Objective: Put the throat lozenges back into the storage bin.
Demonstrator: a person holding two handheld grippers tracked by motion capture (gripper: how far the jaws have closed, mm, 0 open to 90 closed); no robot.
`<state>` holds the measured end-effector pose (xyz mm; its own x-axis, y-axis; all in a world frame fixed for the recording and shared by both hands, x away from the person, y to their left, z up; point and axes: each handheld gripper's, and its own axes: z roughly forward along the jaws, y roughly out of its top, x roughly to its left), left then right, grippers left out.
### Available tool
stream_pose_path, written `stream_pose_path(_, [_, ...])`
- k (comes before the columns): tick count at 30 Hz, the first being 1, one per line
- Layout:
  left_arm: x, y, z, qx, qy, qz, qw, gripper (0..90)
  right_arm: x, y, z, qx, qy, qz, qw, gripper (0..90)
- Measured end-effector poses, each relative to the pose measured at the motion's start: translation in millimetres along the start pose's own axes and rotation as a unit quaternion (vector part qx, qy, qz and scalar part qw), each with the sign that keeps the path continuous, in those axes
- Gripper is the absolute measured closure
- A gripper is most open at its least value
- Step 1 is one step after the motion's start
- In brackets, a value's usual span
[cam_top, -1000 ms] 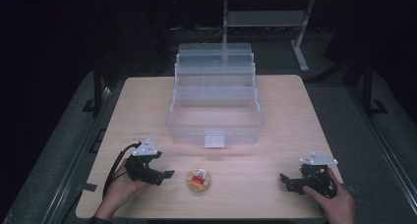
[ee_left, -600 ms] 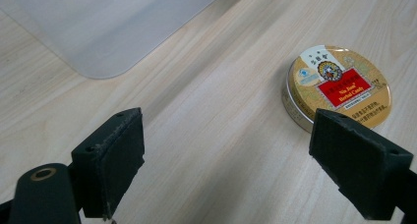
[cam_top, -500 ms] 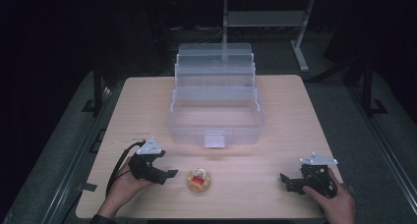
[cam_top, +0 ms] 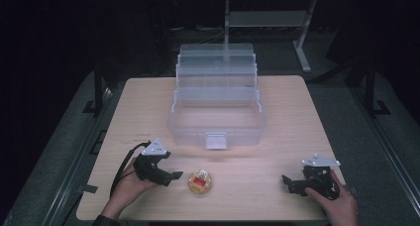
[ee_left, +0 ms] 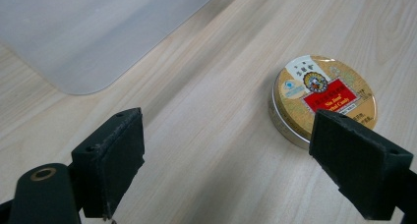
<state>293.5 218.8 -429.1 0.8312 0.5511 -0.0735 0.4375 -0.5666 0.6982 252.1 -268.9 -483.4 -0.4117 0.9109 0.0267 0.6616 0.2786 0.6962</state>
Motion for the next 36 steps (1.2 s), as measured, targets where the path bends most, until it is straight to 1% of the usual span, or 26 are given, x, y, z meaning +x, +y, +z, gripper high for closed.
stream_pose_path(1, [0.0,0.8,0.3,0.004,-0.001,0.005,1.0,12.9,0.0,0.0,0.0,0.0,0.0,0.0,1.0,0.0])
stream_pose_path(7, [-3.5,6.1,3.3,0.002,-0.004,0.008,1.0,12.9,0.0,0.0,0.0,0.0,0.0,0.0,1.0,0.0])
stream_pose_path(10, [-5.5,9.3,5.9,0.006,-0.007,0.015,0.9998,12.9,0.0,0.0,0.0,0.0,0.0,0.0,1.0,0.0])
stream_pose_path(13, [-7.0,10.8,7.5,0.005,-0.009,0.015,0.9998,12.9,0.0,0.0,0.0,0.0,0.0,0.0,1.0,0.0])
stream_pose_path(14, [-7.0,11.6,7.8,0.008,-0.01,0.019,0.9997,12.9,0.0,0.0,0.0,0.0,0.0,0.0,1.0,0.0])
stream_pose_path(17, [-9.1,13.7,10.0,0.006,-0.012,0.018,0.9998,12.9,0.0,0.0,0.0,0.0,0.0,0.0,1.0,0.0])
stream_pose_path(18, [-9.3,14.4,10.3,0.009,-0.012,0.022,0.9996,12.9,0.0,0.0,0.0,0.0,0.0,0.0,1.0,0.0])
stream_pose_path(22, [-11.6,17.1,12.8,0.009,-0.016,0.024,0.9995,12.9,0.0,0.0,0.0,0.0,0.0,0.0,1.0,0.0])
stream_pose_path(27, [-15.5,21.1,16.6,0.014,-0.022,0.032,0.9991,12.9,0.0,0.0,0.0,0.0,0.0,0.0,1.0,0.0])
stream_pose_path(32, [-18.0,22.7,19.9,0.013,-0.025,0.033,0.9991,12.9,0.0,0.0,0.0,0.0,0.0,0.0,1.0,0.0])
stream_pose_path(33, [-18.8,23.6,21.2,0.017,-0.028,0.036,0.9988,12.9,0.0,0.0,0.0,0.0,0.0,0.0,1.0,0.0])
stream_pose_path(36, [-19.6,24.4,22.6,0.02,-0.03,0.04,0.9986,12.9,0.0,0.0,0.0,0.0,0.0,0.0,1.0,0.0])
